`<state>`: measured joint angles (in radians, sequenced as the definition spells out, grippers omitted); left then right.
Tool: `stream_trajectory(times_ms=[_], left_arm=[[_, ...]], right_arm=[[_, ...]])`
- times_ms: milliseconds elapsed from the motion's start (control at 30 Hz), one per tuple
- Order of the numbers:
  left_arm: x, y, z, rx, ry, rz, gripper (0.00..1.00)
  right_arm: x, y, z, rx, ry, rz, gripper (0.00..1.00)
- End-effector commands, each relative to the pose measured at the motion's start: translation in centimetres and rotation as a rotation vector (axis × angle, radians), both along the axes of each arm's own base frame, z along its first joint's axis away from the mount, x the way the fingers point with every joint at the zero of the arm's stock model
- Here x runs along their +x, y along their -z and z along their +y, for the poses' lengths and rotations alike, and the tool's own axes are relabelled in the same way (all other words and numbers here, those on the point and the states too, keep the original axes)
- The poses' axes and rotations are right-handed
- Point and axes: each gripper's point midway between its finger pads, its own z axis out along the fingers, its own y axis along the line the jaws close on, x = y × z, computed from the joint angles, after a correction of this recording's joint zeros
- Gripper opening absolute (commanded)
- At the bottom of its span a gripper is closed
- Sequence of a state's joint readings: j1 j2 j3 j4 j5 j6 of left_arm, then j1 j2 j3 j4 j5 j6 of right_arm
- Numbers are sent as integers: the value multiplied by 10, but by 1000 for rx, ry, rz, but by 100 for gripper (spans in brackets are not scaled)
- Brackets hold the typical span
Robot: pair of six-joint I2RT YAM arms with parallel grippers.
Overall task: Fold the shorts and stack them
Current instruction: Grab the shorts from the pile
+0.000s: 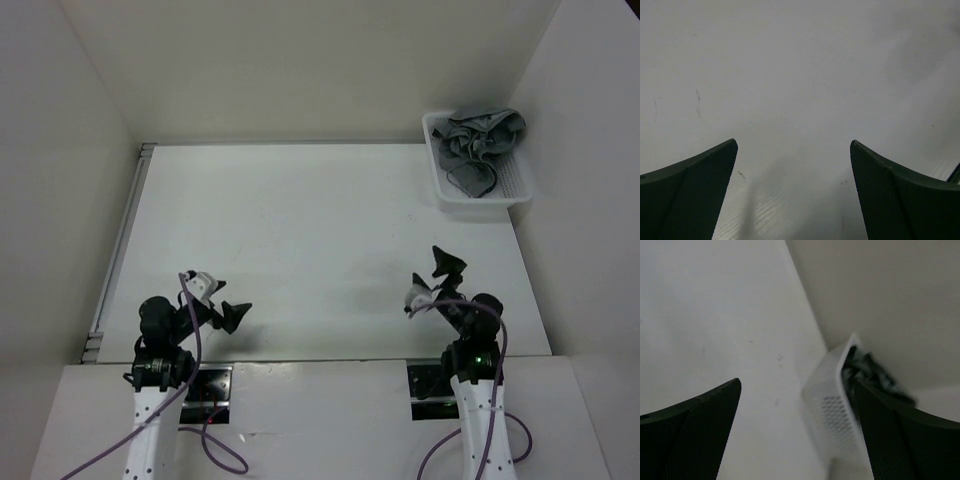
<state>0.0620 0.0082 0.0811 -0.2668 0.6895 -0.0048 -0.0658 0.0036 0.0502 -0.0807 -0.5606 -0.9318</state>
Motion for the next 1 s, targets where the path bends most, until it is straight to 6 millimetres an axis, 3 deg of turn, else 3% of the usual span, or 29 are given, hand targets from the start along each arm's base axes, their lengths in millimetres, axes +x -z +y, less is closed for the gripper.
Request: stream_trajectory(times_ms=[0,100,133,200,233,267,300,333,367,400,433,467,500,533,567,600,633,667,700,733,767,800,967], left_arm=[[6,-30,-12,1,94,-206,100],[-2,-74,-26,15,208,-404,100],[-3,-81,-28,21,228,-443,100],[-7,-116,-34,24,262,-511,100],[7,-114,-33,9,245,-415,100],[18,-122,-31,3,219,-372,100],[37,-168,-25,8,141,-415,100],[74,-155,-23,7,95,-263,100],[97,-163,-22,16,52,-210,100],[127,-176,-21,40,-56,-189,100],[173,-204,-25,55,-121,-185,100],[198,-212,-26,68,-184,-182,100],[223,-212,-14,102,-307,-153,100],[245,-165,-22,181,-322,-1,100],[266,-195,-23,181,-371,-35,100],[280,-190,-19,210,-413,-1,100],[288,-142,-15,305,-428,155,100],[293,-137,-20,324,-402,205,100],[314,-143,-23,319,-388,224,100],[308,-128,-26,338,-335,317,100],[311,-125,-27,330,-306,353,100],[313,-109,-37,328,-252,411,100],[298,-106,-68,238,-57,487,100]], right_arm=[[-15,-15,43,-749,-317,-526,98],[-20,-61,49,-706,-278,-688,98],[-29,-95,51,-687,-244,-804,98],[-26,-119,45,-670,-201,-802,98],[-12,-145,36,-676,-156,-762,98],[1,-160,31,-675,-136,-728,98],[5,-220,30,-671,-96,-786,98],[57,-209,19,-561,-73,-589,98],[80,-226,15,-464,-34,-519,98],[94,-287,11,-334,36,-547,98],[144,-261,2,-109,131,-360,98],[162,-263,-4,-43,176,-328,98],[177,-289,-10,0,223,-317,99],[198,-278,-26,41,290,-226,99],[238,-231,-41,154,370,-39,99],[252,-237,-53,209,414,57,99],[268,-219,-76,259,476,144,99],[299,-161,-93,366,574,302,99],[311,-171,-106,426,624,331,99],[324,-155,-118,474,670,377,99],[341,-112,-142,574,757,459,99],[349,-117,-153,610,769,434,99],[364,-53,-195,550,894,478,99]])
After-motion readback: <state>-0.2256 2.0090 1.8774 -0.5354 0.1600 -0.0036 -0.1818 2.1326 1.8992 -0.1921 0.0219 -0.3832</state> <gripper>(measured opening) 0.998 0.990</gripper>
